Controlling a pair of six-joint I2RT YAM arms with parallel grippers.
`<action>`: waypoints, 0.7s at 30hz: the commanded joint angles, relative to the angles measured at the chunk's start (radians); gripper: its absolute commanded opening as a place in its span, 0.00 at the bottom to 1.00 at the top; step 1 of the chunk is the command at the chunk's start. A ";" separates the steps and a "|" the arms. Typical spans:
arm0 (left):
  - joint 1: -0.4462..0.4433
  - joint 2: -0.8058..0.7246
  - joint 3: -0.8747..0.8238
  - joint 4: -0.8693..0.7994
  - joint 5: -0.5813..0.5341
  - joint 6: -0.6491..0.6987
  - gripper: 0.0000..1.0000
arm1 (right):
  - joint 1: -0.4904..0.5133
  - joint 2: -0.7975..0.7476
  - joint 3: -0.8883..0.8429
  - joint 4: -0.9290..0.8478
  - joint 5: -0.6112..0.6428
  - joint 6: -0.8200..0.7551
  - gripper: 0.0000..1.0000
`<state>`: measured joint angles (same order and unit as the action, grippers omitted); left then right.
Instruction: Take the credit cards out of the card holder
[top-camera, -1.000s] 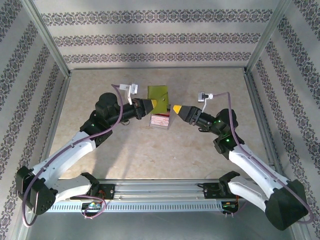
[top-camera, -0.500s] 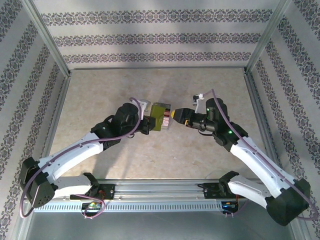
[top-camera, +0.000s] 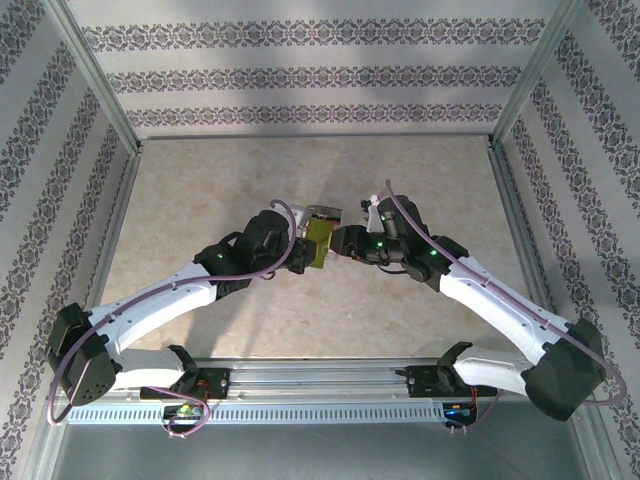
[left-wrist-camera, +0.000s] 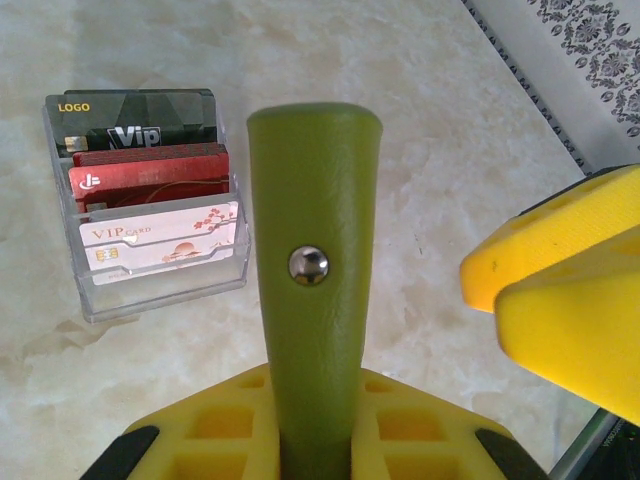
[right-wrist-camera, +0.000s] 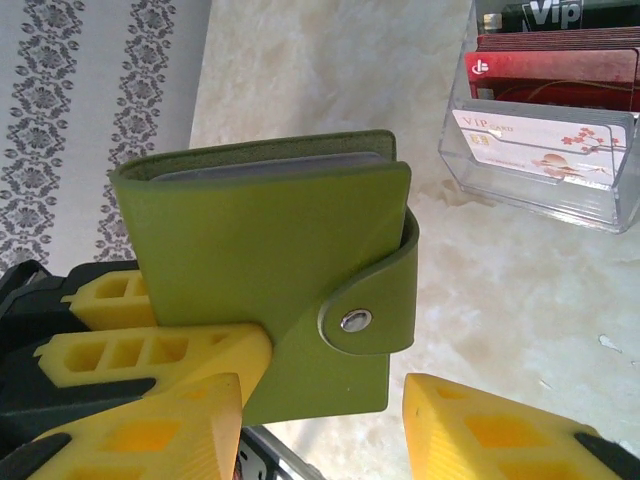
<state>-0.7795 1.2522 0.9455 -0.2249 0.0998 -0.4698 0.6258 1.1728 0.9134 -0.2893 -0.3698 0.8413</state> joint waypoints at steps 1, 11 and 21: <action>-0.018 0.004 0.043 0.032 -0.005 0.030 0.00 | 0.016 0.020 0.037 -0.006 0.049 0.009 0.45; -0.023 0.017 0.057 0.025 0.003 0.034 0.00 | 0.038 0.084 0.063 0.002 0.060 0.013 0.43; -0.029 0.019 0.060 0.036 0.009 0.034 0.00 | 0.048 0.125 0.060 -0.003 0.081 0.008 0.38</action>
<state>-0.7864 1.2732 0.9722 -0.2253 0.1001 -0.4549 0.6594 1.2842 0.9543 -0.2882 -0.3218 0.8421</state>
